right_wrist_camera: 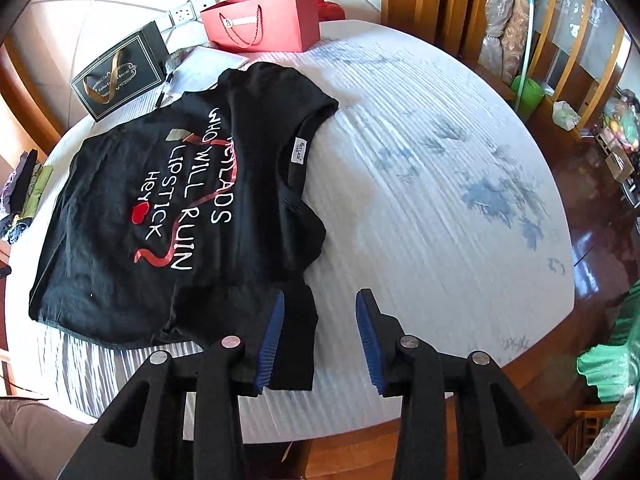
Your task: Fold clothes
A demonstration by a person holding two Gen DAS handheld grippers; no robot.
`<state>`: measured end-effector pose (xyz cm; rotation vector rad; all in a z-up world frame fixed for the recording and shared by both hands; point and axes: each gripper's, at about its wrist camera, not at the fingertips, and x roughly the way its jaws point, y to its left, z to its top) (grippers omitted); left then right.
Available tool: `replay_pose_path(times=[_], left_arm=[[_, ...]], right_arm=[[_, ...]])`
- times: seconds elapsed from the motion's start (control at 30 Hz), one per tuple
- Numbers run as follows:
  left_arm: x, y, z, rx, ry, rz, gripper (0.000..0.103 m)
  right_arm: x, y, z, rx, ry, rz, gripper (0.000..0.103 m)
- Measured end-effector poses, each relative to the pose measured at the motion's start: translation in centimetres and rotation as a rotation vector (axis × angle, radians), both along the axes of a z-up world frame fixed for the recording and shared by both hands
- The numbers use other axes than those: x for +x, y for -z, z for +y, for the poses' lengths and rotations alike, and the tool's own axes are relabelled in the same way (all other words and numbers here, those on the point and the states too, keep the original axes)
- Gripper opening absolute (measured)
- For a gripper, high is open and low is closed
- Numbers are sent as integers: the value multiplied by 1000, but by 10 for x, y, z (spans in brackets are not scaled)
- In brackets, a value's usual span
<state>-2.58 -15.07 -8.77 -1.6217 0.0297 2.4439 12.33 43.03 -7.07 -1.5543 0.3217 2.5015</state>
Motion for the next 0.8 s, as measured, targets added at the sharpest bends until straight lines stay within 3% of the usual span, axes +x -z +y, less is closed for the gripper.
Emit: replay_pose_path(times=[0.1,0.3,0.33,0.37,0.4,0.43,0.53,0.6,0.7,0.8], left_arm=[[-15,20,5,20,-42,-33,45],[-18,58,30,-6,-23,-107,45],[-15,65,33,-22,-23,-129,41],[-12,69,34,-40,-23,-144,32],[-8,69,33,-63,-23,-146,17],[-4,69,33,-85,-24,-148,14],[7,67,31,-142,-27,-156,14],[6,63,28,-119,-40,-155,14],[-5,46,30,-79,-71,-94,15],[-15,38,39,-51,-90,-66,24]], right_arm=[[-12,15,-2,-38,-27,-36,43],[-32,55,-14,-155,-77,-125,45],[-31,60,-21,-142,-100,-152,26],[-30,63,-28,-123,-122,-181,16],[-25,64,-32,-111,-139,-206,12],[-17,61,-35,-113,-150,-225,12],[6,53,-34,-135,-164,-271,11],[13,42,-21,-118,-125,-231,12],[3,18,7,-93,-41,-99,19],[-20,18,26,-74,-10,-35,25]])
